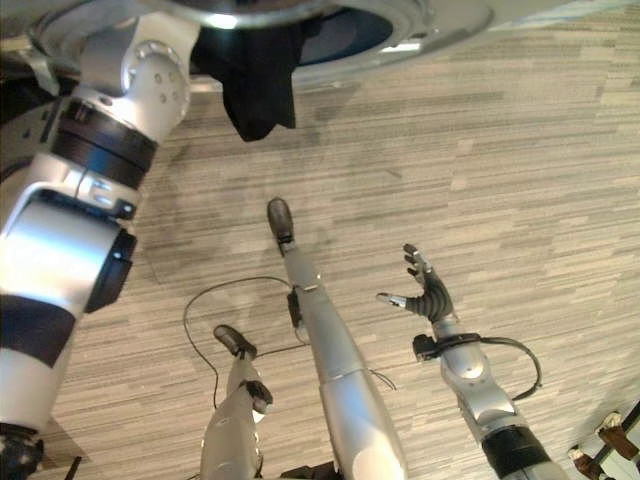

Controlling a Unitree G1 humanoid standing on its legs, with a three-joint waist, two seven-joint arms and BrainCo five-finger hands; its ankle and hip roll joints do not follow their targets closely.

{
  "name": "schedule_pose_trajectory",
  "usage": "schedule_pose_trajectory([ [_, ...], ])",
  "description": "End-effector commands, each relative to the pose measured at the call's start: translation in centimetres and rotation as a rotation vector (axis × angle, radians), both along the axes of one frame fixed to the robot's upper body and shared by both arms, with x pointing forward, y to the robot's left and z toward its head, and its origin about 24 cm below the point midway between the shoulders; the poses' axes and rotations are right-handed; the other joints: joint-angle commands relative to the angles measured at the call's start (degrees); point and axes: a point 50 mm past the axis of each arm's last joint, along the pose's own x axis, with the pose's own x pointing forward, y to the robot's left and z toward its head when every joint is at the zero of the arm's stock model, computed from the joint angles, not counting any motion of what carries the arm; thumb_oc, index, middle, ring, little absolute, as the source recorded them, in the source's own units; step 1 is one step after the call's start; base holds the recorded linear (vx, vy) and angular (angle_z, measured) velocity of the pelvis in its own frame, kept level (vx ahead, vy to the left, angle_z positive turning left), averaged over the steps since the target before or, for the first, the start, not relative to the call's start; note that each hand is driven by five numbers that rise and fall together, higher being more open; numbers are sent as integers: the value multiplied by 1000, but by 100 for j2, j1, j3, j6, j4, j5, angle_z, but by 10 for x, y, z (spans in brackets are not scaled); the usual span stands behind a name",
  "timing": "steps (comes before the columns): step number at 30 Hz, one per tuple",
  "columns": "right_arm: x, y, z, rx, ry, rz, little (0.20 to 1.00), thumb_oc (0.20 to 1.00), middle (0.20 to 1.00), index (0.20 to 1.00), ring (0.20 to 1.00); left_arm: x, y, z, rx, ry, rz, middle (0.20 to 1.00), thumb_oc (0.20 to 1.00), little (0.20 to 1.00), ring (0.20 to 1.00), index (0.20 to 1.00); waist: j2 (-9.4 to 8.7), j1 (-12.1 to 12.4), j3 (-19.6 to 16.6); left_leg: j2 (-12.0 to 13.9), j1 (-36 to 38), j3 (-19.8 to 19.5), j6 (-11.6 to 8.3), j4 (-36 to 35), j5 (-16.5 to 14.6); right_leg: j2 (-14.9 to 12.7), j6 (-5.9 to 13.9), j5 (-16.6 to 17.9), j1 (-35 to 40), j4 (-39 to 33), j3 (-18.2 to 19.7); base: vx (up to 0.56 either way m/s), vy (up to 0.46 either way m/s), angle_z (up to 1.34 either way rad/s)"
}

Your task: Grab the laundry basket,head to the washer,open it,put in the laundry and shut it.

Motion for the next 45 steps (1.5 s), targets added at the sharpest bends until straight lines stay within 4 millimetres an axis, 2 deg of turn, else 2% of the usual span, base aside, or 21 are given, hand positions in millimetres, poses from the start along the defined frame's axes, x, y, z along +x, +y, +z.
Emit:
schedule_pose_trajectory([
  [1, -21, -11, -33, 31, 140, -37, 1000, 1000, 1000, 1000, 1000, -2, -20, 15, 141, -14, 2, 1000, 1000, 1000, 1000, 1000, 52, 215, -616, -479, 961, -193, 970, 333, 398, -109, 985, -623, -675, 934, -161, -29, 1, 6],
  [5, -23, -18, -43, -22, 220, -30, 1000, 1000, 1000, 1000, 1000, 3, -30, 12, 211, 18, 21, 1000, 1000, 1000, 1000, 1000, -3, 167, -589, -501, 1027, -265, 961, 250, 438, -175, 958, -575, -564, 839, -208, -32, 2, 6],
  [7, -19, -19, -40, -47, 221, -15, 1000, 1000, 1000, 1000, 1000, 9, -36, 2, 282, 58, 45, 1000, 1000, 1000, 1000, 1000, -29, 225, -584, -559, 1062, -294, 934, 183, 469, -149, 991, -543, -517, 835, -249, -45, 37, 11],
  [11, -14, -18, -33, -44, 196, -3, 1000, 1000, 1000, 1000, 1000, 9, -41, 1, 421, 46, 110, 1000, 1000, 1000, 1000, 1000, -52, 250, -537, -617, 1114, -374, 926, 67, 496, -222, 1066, -477, -481, 868, -290, -36, 16, 4],
  [15, -12, -19, -24, 17, 154, -5, 1000, 1000, 1000, 1000, 1000, -8, -60, 10, 752, -145, 294, 1000, 1000, 1000, 1000, 1000, -4, 248, -483, -653, 1107, -487, 955, 59, 507, -374, 1105, -432, -443, 922, -343, -52, -1, 7],
  [16, -11, -19, -23, 42, 142, -7, 1000, 1000, 1000, 1000, 1000, -21, -69, 14, 882, -294, 451, 1000, 1000, 1000, 1000, 1000, 37, 299, -459, -675, 1099, -534, 982, 59, 542, -439, 1115, -456, -415, 932, -366, -81, 3, 17],
  [17, -7, -15, -20, 48, 122, 6, 1000, 1000, 1000, 1000, 1000, -23, -69, 8, 953, -366, 548, 1000, 1000, 1000, 1000, 1000, 51, 346, -437, -710, 1096, -593, 1003, 59, 516, -478, 1119, -477, -384, 971, -379, -76, 16, 22],
  [22, -4, -5, -20, 61, 108, 21, 1000, 1000, 1000, 1000, 1000, -15, -53, -14, 953, -325, 558, 1000, 1000, 1000, 1000, 1000, 52, 396, -403, -754, 1130, -677, 1049, 59, 488, -547, 1120, -475, -332, 1020, -393, -32, 16, 6],
  [23, -5, -2, -21, 58, 106, 31, 1000, 1000, 1000, 1000, 1000, -12, -38, -25, 956, -319, 569, 1000, 1000, 1000, 1000, 1000, 63, 470, -385, -777, 1165, -714, 1071, 59, 473, -591, 1131, -463, -304, 1047, -399, -22, 21, 6],
  [24, -6, -2, -21, 55, 109, 34, 1000, 1000, 1000, 1000, 1000, -12, -36, -26, 956, -314, 571, 1000, 1000, 1000, 1000, 1000, 63, 447, -392, -779, 1173, -714, 1074, 59, 471, -593, 1133, -464, -297, 1051, -397, -33, 27, 4],
  [27, -8, 3, -25, 56, 120, 47, 1000, 1000, 1000, 1000, 1000, -11, -13, -51, 936, -277, 555, 1000, 1000, 1000, 1000, 1000, 66, 527, -368, -818, 1235, -792, 1110, 59, 432, -642, 1136, -430, -212, 1043, -406, -37, 22, 3],
  [30, -11, 1, -30, 50, 141, 33, 1000, 1000, 1000, 1000, 1000, -16, 17, -90, 923, -221, 521, 1000, 1000, 1000, 1000, 1000, 95, 592, -337, -848, 1382, -862, 1164, 59, 386, -748, 1149, -361, -68, 986, -420, -43, 42, -2],
  [32, -13, 1, -33, 46, 154, 28, 1000, 1000, 1000, 1000, 1000, -19, 24, -104, 916, -194, 500, 1000, 1000, 1000, 1000, 1000, 113, 612, -345, -860, 1441, -882, 1174, 59, 386, -787, 1144, -351, 10, 963, -424, -26, 32, 9],
  [33, -14, 1, -37, 59, 167, 11, 1000, 1000, 1000, 1000, 1000, -25, 29, -127, 893, -158, 440, 1000, 1000, 1000, 1000, 1000, 124, 676, -336, -907, 1537, -916, 1204, 59, 337, -844, 1142, -301, 137, 916, -410, -29, 50, 12],
  [35, -15, 1, -41, 61, 183, 4, 1000, 1000, 1000, 1000, 1000, -33, 37, -150, 864, -117, 391, 1000, 1000, 1000, 1000, 1000, 132, 711, -355, -952, 1649, -938, 1246, 59, 279, -906, 1135, -242, 305, 824, -430, -26, 56, 11],
  [36, -16, 1, -42, 59, 186, 5, 1000, 1000, 1000, 1000, 1000, -33, 38, -151, 863, -114, 390, 1000, 1000, 1000, 1000, 1000, 137, 698, -357, -949, 1662, -938, 1249, 59, 278, -903, 1137, -234, 325, 810, -433, -28, 65, 12],
  [37, -17, 2, -47, 65, 206, -5, 1000, 1000, 1000, 1000, 1000, -44, 43, -172, 824, -72, 321, 1000, 1000, 1000, 1000, 1000, 142, 756, -407, -990, 1786, -954, 1292, 59, 186, -949, 1145, -157, 473, 699, -455, -31, 60, 16],
  [39, -17, 2, -50, 65, 218, -10, 1000, 1000, 1000, 1000, 1000, -48, 45, -182, 799, -41, 288, 1000, 1000, 1000, 1000, 1000, 142, 775, -427, -1013, 1850, -973, 1317, 59, 132, -968, 1149, -124, 553, 655, -453, -26, 66, 15],
  [40, -16, 1, -55, 52, 247, -23, 1000, 1000, 1000, 1000, 1000, -56, 49, -201, 762, 12, 225, 1000, 1000, 1000, 1000, 1000, 146, 846, -474, -1060, 1962, -991, 1366, 59, -2, -1006, 1174, -52, 666, 596, -448, -22, 79, 6],
  [42, -17, 2, -58, 47, 259, -22, 1000, 1000, 1000, 1000, 1000, -62, 52, -209, 737, 43, 198, 1000, 1000, 1000, 1000, 1000, 144, 858, -499, -1079, 2031, -986, 1391, 59, -40, -1015, 1192, -18, 768, 542, -440, -23, 60, 1],
  [45, -18, 5, -71, 71, 320, -48, 1000, 1000, 1000, 1000, 1000, -76, 65, -243, 637, 187, 101, 1000, 1000, 1000, 1000, 1000, 153, 948, -649, -1155, 2288, -1043, 1453, 59, -178, -1055, 1242, 105, 1095, 378, -466, -11, 57, 7],
])
